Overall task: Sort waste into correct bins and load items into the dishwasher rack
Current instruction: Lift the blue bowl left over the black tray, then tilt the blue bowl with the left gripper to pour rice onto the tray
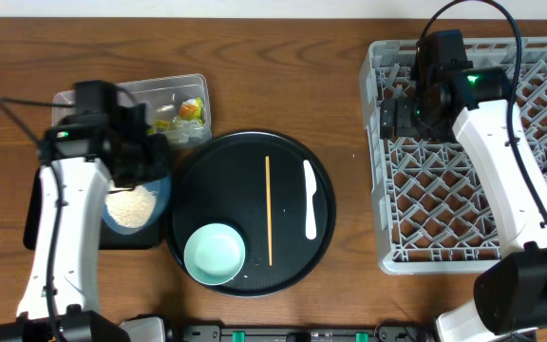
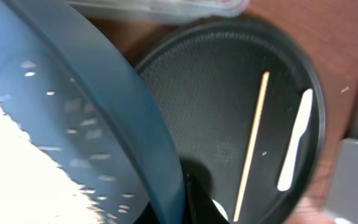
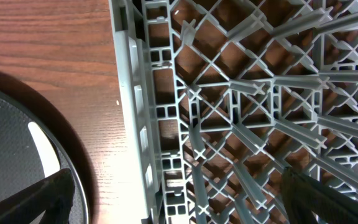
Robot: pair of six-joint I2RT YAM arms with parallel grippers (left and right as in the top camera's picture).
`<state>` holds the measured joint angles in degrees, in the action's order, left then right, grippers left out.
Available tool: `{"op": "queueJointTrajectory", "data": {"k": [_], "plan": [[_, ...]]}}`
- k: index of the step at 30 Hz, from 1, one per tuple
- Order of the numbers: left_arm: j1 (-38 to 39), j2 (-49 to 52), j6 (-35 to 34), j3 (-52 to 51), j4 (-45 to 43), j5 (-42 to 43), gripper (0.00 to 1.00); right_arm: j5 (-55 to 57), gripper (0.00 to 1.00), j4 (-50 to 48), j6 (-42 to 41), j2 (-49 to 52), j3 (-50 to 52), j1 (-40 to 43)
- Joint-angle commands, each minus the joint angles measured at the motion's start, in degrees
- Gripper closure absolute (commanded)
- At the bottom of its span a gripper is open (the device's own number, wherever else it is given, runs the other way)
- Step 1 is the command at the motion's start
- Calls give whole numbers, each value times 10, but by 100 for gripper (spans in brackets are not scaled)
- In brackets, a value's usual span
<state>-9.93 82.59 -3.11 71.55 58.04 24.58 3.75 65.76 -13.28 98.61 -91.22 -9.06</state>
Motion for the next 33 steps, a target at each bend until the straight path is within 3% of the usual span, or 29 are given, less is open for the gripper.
{"op": "queueJointTrajectory", "data": {"k": [1,16,33], "plan": [[-59,-9,42,0,0,103,94,8,1,1,-10,-3,-6,4],[-271,6,88,-33,-33,414,94,8,1,1,-10,-3,-6,4],[-331,25,111,-34,-33,560,94,9,1,3,-8,-3,-6,5]]}}
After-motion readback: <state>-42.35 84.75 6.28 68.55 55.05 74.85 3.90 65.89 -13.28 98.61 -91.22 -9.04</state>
